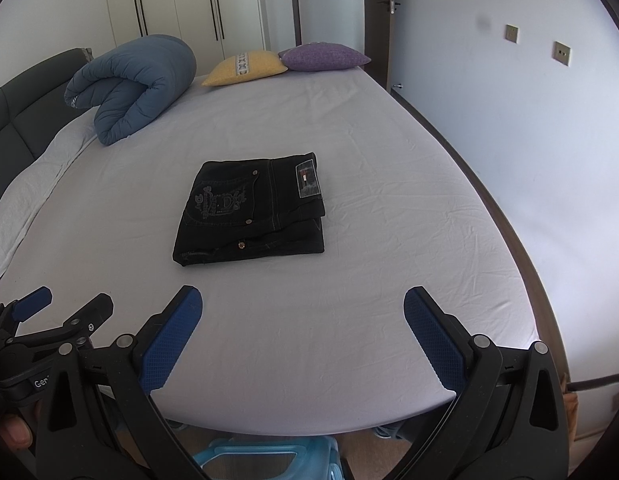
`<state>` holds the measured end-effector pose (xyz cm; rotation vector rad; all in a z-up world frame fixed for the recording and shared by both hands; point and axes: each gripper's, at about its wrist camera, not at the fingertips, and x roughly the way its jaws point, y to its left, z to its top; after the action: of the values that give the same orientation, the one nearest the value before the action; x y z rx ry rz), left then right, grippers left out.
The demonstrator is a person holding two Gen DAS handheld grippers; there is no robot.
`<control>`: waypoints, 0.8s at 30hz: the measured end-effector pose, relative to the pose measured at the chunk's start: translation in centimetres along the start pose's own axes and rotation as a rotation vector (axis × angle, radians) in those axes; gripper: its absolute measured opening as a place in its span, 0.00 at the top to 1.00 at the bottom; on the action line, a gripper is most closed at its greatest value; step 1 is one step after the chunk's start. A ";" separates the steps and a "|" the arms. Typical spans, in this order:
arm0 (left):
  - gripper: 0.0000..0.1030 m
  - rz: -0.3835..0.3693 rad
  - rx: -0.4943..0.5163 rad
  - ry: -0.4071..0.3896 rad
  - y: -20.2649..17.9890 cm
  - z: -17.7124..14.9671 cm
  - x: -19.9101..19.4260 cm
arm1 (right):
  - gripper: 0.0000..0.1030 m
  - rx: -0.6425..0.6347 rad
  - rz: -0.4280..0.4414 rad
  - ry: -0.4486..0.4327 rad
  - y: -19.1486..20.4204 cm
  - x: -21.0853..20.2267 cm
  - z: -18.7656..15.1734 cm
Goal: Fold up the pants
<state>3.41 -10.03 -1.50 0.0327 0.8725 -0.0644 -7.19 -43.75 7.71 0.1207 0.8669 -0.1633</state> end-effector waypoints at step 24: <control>0.00 -0.003 0.002 0.004 0.1 -0.5 0.0 | 0.00 -0.001 0.001 0.002 0.1 -0.1 -0.2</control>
<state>3.02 -9.95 -1.83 0.0338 0.8768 -0.0685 -7.43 -43.64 7.64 0.1200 0.8692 -0.1620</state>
